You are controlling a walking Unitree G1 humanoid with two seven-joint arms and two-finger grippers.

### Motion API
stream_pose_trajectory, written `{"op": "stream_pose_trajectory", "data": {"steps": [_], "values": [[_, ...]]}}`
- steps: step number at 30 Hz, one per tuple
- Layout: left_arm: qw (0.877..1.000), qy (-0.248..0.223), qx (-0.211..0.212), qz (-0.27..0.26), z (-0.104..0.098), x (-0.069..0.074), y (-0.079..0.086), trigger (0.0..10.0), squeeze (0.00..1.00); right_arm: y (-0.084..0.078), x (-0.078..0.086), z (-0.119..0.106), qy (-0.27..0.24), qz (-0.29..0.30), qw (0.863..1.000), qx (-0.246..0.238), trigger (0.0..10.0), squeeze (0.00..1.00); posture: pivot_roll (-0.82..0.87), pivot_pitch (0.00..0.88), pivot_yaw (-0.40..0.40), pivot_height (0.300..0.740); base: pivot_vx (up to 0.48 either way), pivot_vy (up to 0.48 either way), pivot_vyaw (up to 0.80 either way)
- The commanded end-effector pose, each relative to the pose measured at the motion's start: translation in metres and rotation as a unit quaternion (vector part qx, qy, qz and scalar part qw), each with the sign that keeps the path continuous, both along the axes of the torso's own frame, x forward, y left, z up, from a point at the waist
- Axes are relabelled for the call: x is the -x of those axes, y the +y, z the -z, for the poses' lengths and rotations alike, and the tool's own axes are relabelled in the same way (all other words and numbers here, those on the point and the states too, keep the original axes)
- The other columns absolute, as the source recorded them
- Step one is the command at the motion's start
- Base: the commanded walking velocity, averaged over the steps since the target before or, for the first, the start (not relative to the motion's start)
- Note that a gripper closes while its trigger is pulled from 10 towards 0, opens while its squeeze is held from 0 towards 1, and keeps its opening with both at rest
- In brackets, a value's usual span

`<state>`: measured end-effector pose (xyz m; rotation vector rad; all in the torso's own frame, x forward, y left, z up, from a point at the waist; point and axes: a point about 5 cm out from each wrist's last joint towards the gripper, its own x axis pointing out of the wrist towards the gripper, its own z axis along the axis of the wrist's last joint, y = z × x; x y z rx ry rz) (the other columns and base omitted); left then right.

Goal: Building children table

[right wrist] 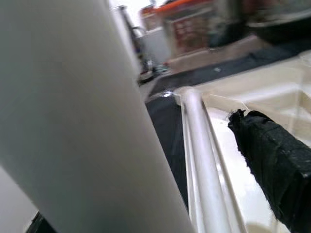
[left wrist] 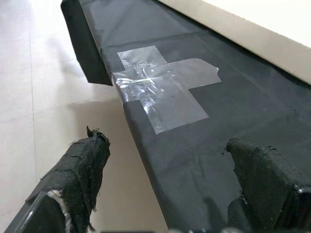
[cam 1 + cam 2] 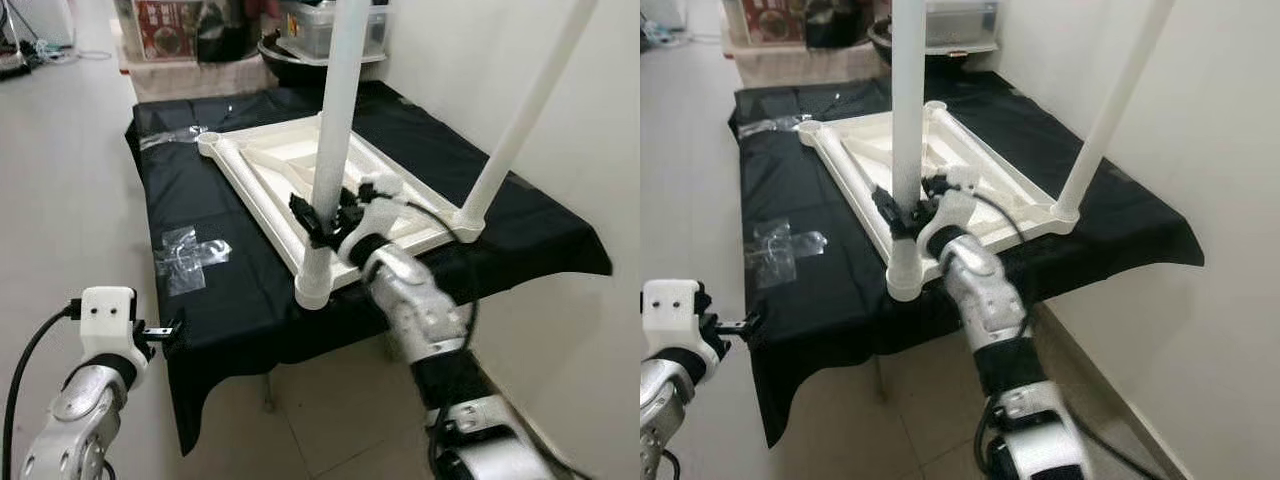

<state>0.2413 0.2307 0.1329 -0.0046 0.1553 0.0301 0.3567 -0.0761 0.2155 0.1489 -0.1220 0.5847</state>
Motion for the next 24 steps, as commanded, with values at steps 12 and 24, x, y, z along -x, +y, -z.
{"op": "stream_pose_trajectory", "data": {"steps": [12, 24], "values": [[1.000, 0.008, -0.002, 0.019, 0.006, -0.007, -0.008, 10.0, 0.00, -0.041, -0.030, -0.008, 0.012, -0.178, 0.977, 0.120, 10.0, 0.00, 0.04, 0.000, -0.080, 0.740, 0.000, 0.000, 0.00], [1.000, 0.008, 0.000, 0.022, 0.007, -0.007, -0.011, 10.0, 0.00, -0.032, -0.035, 0.002, 0.040, -0.161, 0.984, 0.067, 0.0, 0.00, 0.06, 0.000, -0.101, 0.740, 0.000, 0.000, 0.00]]}}
